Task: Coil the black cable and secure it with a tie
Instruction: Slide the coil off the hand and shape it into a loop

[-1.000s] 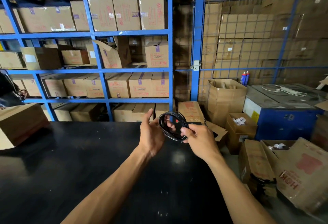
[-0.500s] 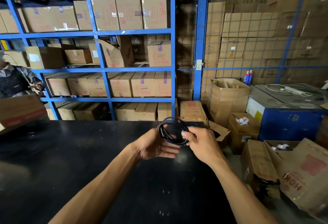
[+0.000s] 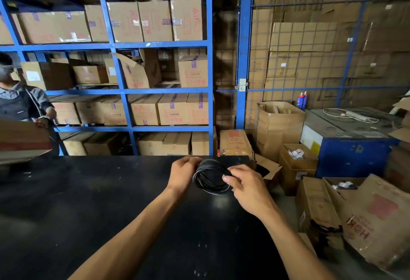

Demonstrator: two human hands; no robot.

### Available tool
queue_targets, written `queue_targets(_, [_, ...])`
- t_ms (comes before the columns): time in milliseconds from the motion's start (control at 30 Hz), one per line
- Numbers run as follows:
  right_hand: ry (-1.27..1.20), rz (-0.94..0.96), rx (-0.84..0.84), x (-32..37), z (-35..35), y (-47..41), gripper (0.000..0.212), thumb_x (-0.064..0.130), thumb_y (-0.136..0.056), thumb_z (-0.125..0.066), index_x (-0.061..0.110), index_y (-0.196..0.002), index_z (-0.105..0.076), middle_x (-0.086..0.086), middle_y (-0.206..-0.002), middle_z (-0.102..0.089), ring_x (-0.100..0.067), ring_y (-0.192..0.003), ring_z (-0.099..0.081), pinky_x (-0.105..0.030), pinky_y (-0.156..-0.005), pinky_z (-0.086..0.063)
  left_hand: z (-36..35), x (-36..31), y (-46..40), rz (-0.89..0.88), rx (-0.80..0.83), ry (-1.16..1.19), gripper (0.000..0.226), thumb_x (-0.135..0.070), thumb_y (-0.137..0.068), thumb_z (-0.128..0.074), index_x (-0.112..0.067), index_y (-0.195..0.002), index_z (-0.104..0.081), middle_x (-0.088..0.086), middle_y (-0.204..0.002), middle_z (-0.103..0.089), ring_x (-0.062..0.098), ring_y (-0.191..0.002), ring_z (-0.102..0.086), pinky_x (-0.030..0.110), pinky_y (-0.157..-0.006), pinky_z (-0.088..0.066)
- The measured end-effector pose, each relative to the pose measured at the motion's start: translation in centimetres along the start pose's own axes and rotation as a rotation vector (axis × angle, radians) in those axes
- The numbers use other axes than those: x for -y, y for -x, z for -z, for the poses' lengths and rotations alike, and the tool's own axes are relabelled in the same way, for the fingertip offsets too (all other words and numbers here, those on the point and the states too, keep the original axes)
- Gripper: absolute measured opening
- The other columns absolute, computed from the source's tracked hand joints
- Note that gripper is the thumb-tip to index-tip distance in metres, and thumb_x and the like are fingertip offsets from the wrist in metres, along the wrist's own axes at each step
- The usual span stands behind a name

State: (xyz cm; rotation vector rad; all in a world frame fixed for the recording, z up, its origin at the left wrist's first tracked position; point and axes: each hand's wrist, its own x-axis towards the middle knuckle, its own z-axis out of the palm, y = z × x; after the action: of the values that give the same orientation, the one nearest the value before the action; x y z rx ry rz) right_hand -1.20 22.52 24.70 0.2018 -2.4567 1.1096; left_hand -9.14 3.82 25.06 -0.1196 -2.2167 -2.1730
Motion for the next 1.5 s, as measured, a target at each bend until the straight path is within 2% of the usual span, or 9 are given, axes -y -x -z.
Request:
queue_targets(133, [-0.044,0.035,0.027,0.5,0.2,0.1,0.014,0.021,-0.098,-0.066,0.011,-0.098,-0.075,-0.001,-0.085,-0.067,-0.015,-0.078,-0.066,-0.047,-0.075,-0.056,1.5,-0.1,-1.0,0.306,0.11,-0.28,0.056,-0.049,-0.099,-0.052,-0.009,-0.139,-0.051,0.02,-0.134,-0.061,0.04,-0.114,-0.063,0.053,-0.079,-0.058])
queue_targets(267, [-0.067,0.053,0.064,1.0,0.3,-0.5,0.014,0.025,-0.098,-0.065,0.015,-0.095,-0.075,0.0,-0.084,-0.068,-0.015,-0.077,-0.067,-0.047,-0.075,-0.057,1.7,0.6,-0.1,0.896,0.55,0.135,0.089,-0.051,-0.091,-0.063,0.003,-0.153,-0.027,0.044,-0.15,-0.033,0.061,-0.125,-0.048,0.066,-0.107,-0.041])
queue_targets(467, [0.049,0.012,0.132,0.6,-0.1,-0.6,0.017,0.028,-0.096,-0.069,0.012,-0.102,-0.074,0.003,-0.112,-0.056,-0.013,-0.091,-0.063,-0.034,-0.084,-0.056,0.5,0.6,-1.1,0.261,0.492,0.103,0.021,0.0,-0.097,-0.058,0.003,-0.115,-0.066,0.019,-0.106,-0.077,0.029,-0.096,-0.075,0.041,-0.089,-0.06])
queue_targets(567, [0.041,-0.05,0.117,0.1,-0.1,-0.4,0.014,0.027,-0.097,-0.067,0.016,-0.101,-0.074,0.004,-0.119,-0.056,-0.013,-0.102,-0.061,-0.03,-0.087,-0.053,1.0,-1.1,-1.5,0.18,0.541,0.155,0.03,-0.017,-0.098,-0.058,-0.002,-0.12,-0.07,0.024,-0.123,-0.07,0.041,-0.118,-0.066,0.047,-0.103,-0.051])
queue_targets(700, [0.052,-0.065,0.086,-0.3,-0.1,-0.2,0.017,0.029,-0.099,-0.062,0.016,-0.092,-0.071,0.001,-0.097,-0.069,-0.005,-0.082,-0.063,-0.011,-0.064,-0.044,1.5,-2.3,-1.2,0.182,0.603,0.076,0.038,-0.018,-0.092,-0.051,0.001,-0.117,-0.072,0.024,-0.115,-0.072,0.033,-0.1,-0.071,0.04,-0.091,-0.057])
queue_targets(1000, [0.101,0.002,-0.071,-0.4,0.4,0.5,0.013,0.022,-0.101,-0.061,0.016,-0.106,-0.071,-0.003,-0.093,-0.073,-0.019,-0.088,-0.069,-0.034,-0.075,-0.058,1.9,-3.4,-0.1,-0.014,0.419,-0.106,0.04,0.01,-0.087,-0.039,-0.001,-0.085,-0.077,0.017,-0.087,-0.076,0.021,-0.075,-0.072,0.026,-0.067,-0.058])
queue_targets(1133, [0.154,-0.007,-0.091,-0.1,0.7,0.2,0.03,0.019,-0.101,-0.06,0.018,-0.13,-0.066,-0.006,-0.106,-0.077,-0.025,-0.101,-0.07,-0.034,-0.087,-0.056,2.0,-4.3,0.9,-0.032,0.486,-0.149,0.037,-0.01,-0.1,-0.041,-0.006,-0.093,-0.077,0.015,-0.089,-0.078,0.021,-0.079,-0.074,0.027,-0.07,-0.059])
queue_targets(1300, [0.186,-0.029,-0.056,0.1,0.7,-0.2,0.047,0.012,-0.099,-0.062,0.025,-0.14,-0.044,-0.004,-0.093,-0.073,-0.02,-0.085,-0.069,-0.031,-0.068,-0.052,1.5,-4.1,1.7,-0.109,0.503,-0.3,0.041,-0.038,-0.104,-0.051,-0.002,-0.114,-0.07,0.019,-0.099,-0.078,0.031,-0.095,-0.075,0.041,-0.087,-0.062])
queue_targets(1500, [0.406,-0.006,-0.104,0.2,0.5,-0.5,0.042,0.007,-0.096,-0.064,0.01,-0.138,-0.058,-0.011,-0.111,-0.074,-0.028,-0.105,-0.066,-0.04,-0.089,-0.056,1.3,-3.0,2.3,-0.16,0.388,-0.527,0.054,-0.05,-0.104,-0.044,-0.007,-0.089,-0.074,0.01,-0.085,-0.077,0.025,-0.084,-0.073,0.047,-0.085,-0.06])
